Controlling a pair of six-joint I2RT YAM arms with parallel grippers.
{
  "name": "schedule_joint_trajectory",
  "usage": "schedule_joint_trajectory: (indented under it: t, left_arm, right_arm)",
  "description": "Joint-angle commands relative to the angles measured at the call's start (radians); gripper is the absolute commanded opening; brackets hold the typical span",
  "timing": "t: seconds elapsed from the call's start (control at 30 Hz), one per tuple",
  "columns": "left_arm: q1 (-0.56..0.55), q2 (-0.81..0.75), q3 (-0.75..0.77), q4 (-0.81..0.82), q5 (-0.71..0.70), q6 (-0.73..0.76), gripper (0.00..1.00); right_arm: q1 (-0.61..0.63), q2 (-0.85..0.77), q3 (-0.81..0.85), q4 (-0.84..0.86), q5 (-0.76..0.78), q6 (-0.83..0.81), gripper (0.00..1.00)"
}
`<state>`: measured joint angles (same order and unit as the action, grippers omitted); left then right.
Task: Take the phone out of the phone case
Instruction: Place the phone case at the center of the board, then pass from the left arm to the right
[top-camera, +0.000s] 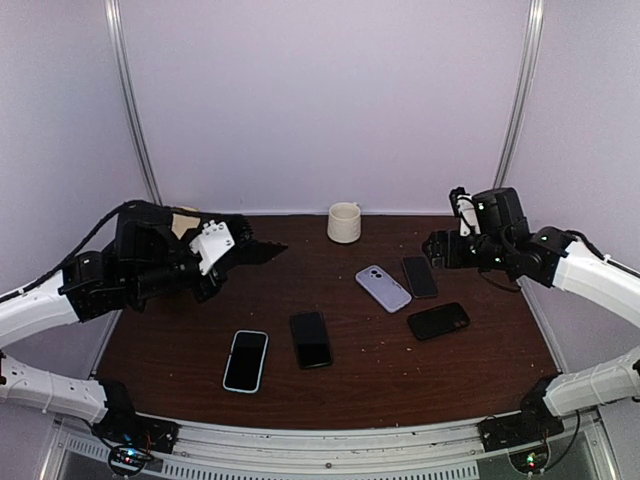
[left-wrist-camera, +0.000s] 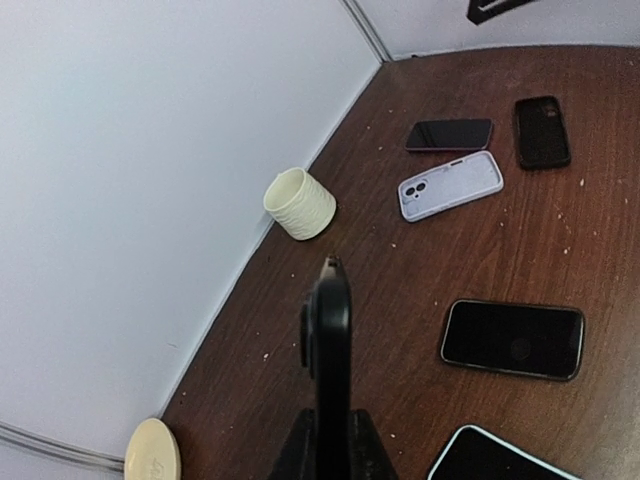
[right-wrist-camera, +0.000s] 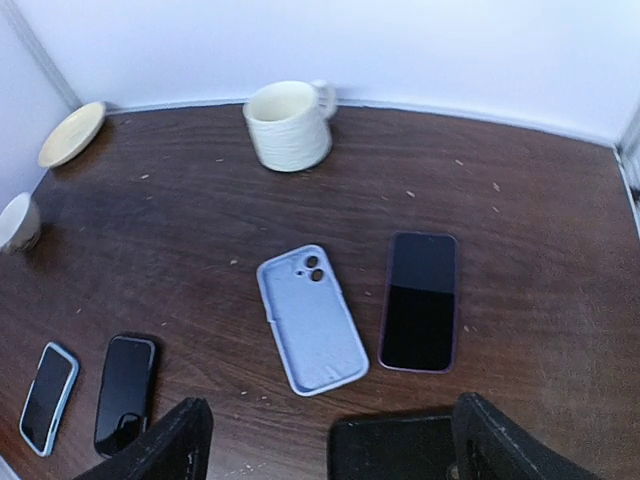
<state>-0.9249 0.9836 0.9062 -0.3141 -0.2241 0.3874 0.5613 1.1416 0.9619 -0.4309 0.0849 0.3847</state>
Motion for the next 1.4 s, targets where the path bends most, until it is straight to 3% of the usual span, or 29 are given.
schedule_joint_trajectory:
  t: [0.0, 0.1, 0.2, 0.47, 0.57, 0.73, 1.13, 1.37]
  left_arm:
    - [0.066, 0.04, 0.106, -0.008, 0.074, -0.206, 0.0]
    - [0.129, 0.083, 0.158, -0.049, 0.173, -0.306, 0.0]
    - [0.178, 0.115, 0.189, -0.054, 0.3, -0.382, 0.0]
    - [0.232, 0.214, 0.253, -0.024, 0.571, -0.601, 0.0]
    - [0.235, 0.23, 0.263, -0.002, 0.636, -0.665, 0.0]
    - [0.236, 0.261, 0.27, 0.026, 0.728, -0.772, 0.0]
    - [0.243, 0.262, 0.251, 0.076, 0.795, -0.871, 0.0]
    - [0.244, 0.251, 0.237, 0.101, 0.808, -0.88, 0.0]
  right_arm:
    - [0.104, 0.012, 0.081, 0.052, -0.032, -0.259, 0.9]
    - [0.167, 0.015, 0.075, 0.149, -0.025, -0.336, 0.99]
    - [0.221, 0.02, 0.048, 0.261, -0.021, -0.37, 1.0]
    - [0.444, 0.128, 0.04, 0.513, -0.01, -0.641, 0.99]
    - [0.525, 0.18, 0.013, 0.644, 0.003, -0.758, 0.99]
    - [0.593, 0.278, 0.055, 0.709, 0.079, -0.876, 0.99]
    - [0.617, 0.393, 0.148, 0.749, 0.18, -0.896, 1.0]
    - [0.615, 0.432, 0.177, 0.749, 0.145, -0.842, 1.0]
